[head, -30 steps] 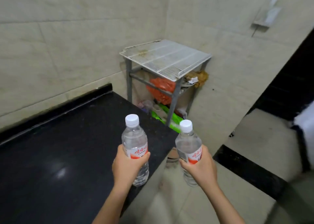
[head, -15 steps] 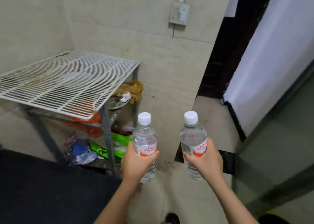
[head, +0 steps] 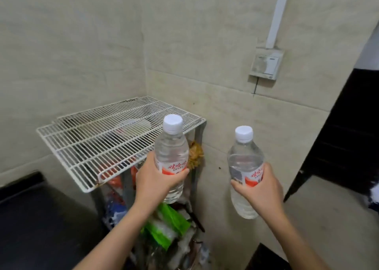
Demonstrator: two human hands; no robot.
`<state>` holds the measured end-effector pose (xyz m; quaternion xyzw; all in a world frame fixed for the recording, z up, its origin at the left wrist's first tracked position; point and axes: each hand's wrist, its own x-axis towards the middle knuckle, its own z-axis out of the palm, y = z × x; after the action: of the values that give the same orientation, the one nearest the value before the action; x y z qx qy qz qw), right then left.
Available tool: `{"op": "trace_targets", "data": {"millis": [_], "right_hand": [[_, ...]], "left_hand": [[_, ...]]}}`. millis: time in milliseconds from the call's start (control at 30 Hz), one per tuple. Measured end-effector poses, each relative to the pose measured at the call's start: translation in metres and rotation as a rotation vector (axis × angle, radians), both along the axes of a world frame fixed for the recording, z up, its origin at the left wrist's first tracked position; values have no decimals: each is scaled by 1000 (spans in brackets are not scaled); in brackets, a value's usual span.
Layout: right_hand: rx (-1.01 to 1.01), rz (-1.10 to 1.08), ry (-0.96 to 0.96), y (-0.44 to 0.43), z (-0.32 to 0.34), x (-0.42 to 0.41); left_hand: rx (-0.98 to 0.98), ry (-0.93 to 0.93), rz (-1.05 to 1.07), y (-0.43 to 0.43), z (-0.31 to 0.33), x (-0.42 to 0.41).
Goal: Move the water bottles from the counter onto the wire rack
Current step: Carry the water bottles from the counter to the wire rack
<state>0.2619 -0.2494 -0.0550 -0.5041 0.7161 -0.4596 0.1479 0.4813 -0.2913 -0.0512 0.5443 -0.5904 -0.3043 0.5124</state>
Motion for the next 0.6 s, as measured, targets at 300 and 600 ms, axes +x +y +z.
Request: {"op": "trace_targets", "data": {"millis": [300, 600], "right_hand": [[-137, 371, -84, -123, 61, 33], [-161, 510, -137, -265, 91, 74]], "left_hand": [[-138, -156, 329, -77, 67, 39], [-61, -139, 487, -182, 84, 109]]}}
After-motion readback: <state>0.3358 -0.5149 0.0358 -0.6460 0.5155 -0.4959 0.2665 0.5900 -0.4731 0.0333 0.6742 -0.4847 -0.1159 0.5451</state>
